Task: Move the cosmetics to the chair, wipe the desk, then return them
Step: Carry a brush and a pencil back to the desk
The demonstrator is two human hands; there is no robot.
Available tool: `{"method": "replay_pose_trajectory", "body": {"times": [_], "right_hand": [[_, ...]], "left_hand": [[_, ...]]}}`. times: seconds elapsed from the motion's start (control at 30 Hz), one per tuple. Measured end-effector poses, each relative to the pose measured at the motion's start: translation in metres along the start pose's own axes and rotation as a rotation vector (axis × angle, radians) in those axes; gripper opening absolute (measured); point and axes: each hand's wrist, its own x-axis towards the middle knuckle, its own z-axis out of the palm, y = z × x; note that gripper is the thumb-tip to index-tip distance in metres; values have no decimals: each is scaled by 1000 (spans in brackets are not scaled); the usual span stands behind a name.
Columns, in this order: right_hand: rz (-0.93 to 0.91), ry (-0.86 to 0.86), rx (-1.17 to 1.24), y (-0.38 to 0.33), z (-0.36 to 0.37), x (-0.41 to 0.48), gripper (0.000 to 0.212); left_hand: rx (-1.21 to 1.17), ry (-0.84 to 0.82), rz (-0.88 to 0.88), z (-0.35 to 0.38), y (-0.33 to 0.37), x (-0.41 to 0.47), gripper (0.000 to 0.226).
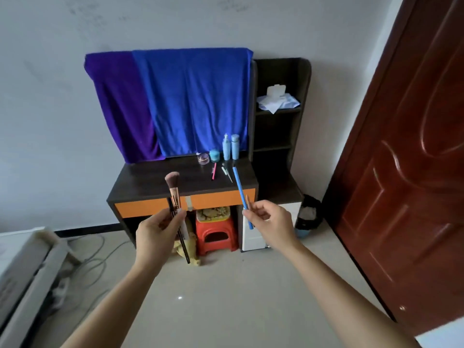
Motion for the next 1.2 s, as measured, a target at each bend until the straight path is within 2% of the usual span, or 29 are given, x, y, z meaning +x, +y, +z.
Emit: {"method": "replay_pose_trajectory", "body": {"times": [0.13, 0.33, 0.63, 0.8, 1.03, 1.2], "right_hand": [[-12, -64, 7, -3, 50, 51, 12], [7, -91, 30, 16, 109, 149, 12], [95, -113, 81, 79, 199, 356, 13], [148, -163, 61, 98, 244, 457, 18], [336, -216, -2, 141, 307, 511, 22], [540, -268, -113, 191, 354, 510, 18]], "left_hand": [[-7, 55, -51, -20, -31, 52, 17], [13, 76, -92, -14, -76, 143, 8], [67, 34, -122, 36, -126, 358, 10], [112, 51, -171, 49, -145, 457, 3], [124, -27, -332, 69, -218, 524, 7], [158, -164, -550, 99, -297, 548, 12]]}}
